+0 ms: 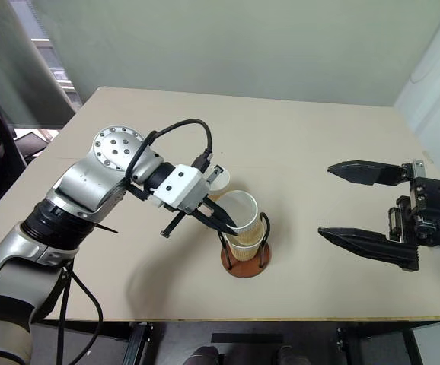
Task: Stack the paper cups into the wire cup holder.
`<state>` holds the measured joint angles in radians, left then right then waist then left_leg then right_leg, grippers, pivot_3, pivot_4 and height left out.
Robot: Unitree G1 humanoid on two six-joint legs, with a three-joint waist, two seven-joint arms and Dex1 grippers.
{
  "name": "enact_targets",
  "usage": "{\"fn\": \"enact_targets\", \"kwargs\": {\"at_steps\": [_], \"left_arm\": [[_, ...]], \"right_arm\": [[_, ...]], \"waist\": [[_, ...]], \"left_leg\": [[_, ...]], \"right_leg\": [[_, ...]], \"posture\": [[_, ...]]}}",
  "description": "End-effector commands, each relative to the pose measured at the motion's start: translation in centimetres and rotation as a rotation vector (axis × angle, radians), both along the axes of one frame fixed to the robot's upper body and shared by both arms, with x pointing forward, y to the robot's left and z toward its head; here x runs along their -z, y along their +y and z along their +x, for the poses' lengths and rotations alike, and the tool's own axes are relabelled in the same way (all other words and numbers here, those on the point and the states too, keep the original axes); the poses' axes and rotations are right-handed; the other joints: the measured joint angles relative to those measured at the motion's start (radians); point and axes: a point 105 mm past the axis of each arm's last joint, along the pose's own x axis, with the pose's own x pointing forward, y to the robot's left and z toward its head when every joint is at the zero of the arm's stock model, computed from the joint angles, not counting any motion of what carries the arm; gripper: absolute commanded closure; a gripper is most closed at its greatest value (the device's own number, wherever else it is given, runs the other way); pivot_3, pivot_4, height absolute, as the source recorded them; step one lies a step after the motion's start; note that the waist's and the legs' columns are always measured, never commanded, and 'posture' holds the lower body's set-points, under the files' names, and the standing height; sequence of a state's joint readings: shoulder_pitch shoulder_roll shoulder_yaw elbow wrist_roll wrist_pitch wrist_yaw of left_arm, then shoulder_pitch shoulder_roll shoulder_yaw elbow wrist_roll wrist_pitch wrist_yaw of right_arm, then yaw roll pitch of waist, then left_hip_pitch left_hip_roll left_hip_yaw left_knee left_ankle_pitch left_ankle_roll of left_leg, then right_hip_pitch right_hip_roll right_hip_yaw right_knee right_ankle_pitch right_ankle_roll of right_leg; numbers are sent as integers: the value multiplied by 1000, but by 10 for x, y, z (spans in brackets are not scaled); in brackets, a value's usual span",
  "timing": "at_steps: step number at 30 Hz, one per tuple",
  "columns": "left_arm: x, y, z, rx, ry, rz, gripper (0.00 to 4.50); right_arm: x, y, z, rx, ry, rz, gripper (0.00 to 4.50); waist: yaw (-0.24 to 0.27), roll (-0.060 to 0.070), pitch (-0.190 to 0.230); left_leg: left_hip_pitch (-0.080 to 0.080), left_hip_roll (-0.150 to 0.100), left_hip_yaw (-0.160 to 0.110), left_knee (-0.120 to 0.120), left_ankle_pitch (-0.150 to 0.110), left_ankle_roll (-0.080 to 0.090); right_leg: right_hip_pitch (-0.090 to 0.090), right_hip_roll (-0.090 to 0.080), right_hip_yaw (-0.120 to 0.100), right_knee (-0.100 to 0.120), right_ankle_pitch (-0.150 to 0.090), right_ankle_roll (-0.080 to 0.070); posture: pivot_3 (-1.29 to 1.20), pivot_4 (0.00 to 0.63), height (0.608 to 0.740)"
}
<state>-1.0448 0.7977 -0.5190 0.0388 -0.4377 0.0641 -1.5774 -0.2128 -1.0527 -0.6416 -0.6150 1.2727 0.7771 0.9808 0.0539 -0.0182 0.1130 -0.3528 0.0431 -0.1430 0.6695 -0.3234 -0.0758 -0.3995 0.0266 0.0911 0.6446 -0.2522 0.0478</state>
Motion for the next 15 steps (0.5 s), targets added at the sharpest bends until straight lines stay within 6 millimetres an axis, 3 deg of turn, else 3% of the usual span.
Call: {"fn": "enact_targets", "kwargs": {"at_steps": [1,4,7,15], "left_arm": [[-3,-3,-5,44,-1,8,4476],[-4,-4,-6,36,17,5,4476],[-5,-4,-7,33,23,4,3856],[-11,1,-2,-1,-15,-5,1049]], "right_arm": [[-8,0,-4,14,-57,-12,0],[-7,1,-4,17,-57,-12,0],[-6,1,-4,19,-56,-13,0],[-5,1,0,24,-51,-17,0]], "waist": [[0,0,0],[0,0,0],[0,0,0],[1,0,0]], "left_leg": [[0,0,0,0,0,0],[0,0,0,1,0,0],[0,0,1,1,0,0],[0,0,1,1,0,0]], "right_leg": [[0,0,0,0,0,0],[0,0,0,0,0,0],[0,0,0,0,0,0],[0,0,0,0,0,0]], "posture": [[0,150,740],[0,150,740],[0,150,740],[0,150,740]]}}
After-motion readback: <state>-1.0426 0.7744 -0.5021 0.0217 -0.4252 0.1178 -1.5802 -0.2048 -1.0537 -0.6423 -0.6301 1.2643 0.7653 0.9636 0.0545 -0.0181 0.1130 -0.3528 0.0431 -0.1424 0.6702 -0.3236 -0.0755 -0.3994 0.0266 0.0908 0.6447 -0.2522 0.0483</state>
